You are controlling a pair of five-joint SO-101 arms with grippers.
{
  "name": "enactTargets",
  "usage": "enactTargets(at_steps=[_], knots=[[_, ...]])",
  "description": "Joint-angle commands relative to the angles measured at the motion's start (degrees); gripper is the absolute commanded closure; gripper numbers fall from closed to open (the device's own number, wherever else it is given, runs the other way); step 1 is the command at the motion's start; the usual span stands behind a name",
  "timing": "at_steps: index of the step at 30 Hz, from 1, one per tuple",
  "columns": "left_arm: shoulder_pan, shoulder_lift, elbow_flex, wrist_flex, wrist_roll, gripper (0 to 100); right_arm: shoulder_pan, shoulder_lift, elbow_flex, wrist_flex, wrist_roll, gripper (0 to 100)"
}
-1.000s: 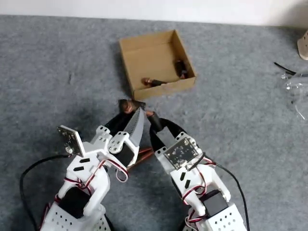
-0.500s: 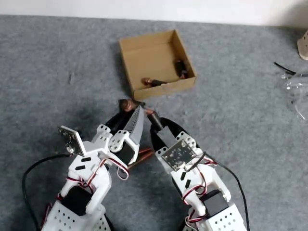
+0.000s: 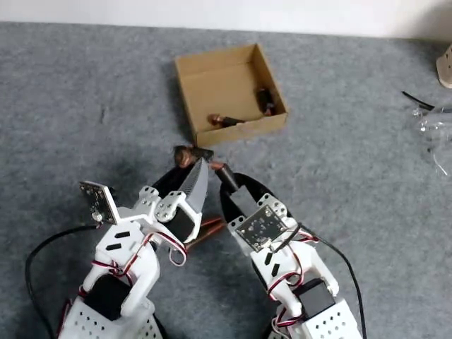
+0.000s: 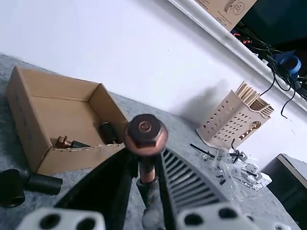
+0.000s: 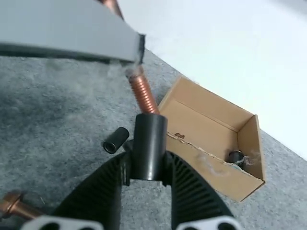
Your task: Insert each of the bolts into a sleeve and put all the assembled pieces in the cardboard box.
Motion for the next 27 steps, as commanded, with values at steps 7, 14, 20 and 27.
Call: enactTargets(at_steps=[7,14,20,27], knots=[[-0.9,0.0,-2.8,0.2,0.4,100,-1.1,-2.4,5.6,3.6,0.9,99.5],[-5.1,13.0,-3.8,-8.3,5.0,100,-1.1,-2.1,5.7,3.2,0.9,99.5],[-5.1,25.1,-10.9,-7.5,5.3,100,-0.7,-2.1,5.5,3.1,0.9,99.5],[-5.8,27.1,-15.2,-7.5,5.2,100,-0.7,-2.0,5.9,0.3,0.9,99.5]])
